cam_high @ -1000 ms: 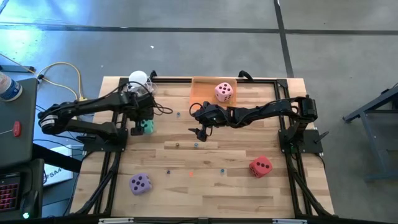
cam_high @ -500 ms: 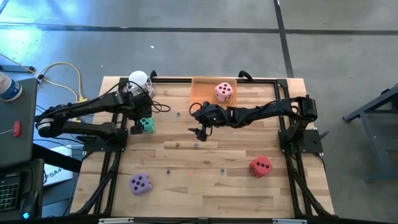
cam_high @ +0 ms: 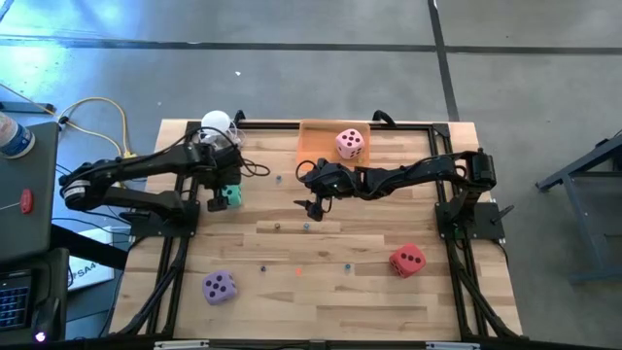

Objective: Pick & Place Dice
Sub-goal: Put the large light blue die into the orange bin

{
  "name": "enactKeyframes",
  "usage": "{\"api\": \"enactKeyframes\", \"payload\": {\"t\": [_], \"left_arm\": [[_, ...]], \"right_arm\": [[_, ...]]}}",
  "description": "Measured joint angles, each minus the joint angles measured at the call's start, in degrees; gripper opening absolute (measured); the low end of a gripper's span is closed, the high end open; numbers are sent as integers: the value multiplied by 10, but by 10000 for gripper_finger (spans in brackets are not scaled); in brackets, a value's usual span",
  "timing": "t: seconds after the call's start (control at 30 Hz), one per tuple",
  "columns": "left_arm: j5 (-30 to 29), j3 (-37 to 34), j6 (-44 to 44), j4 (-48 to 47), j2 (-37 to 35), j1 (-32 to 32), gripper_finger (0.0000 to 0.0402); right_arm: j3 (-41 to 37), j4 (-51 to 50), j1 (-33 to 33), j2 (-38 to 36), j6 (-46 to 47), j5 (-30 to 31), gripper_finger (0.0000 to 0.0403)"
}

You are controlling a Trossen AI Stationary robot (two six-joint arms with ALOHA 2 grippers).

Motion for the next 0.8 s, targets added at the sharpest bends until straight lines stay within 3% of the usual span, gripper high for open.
{"api": "enactKeyframes", "payload": {"t": [0.37,0.8], "left_arm": [[-35,-12,12,30,33,-1,389],[-39,-14,3,26,-59,-30,389]], "right_arm": [[0,0,0,0,0,-2,353],[0,-1,0,0,-2,-2,353]]}}
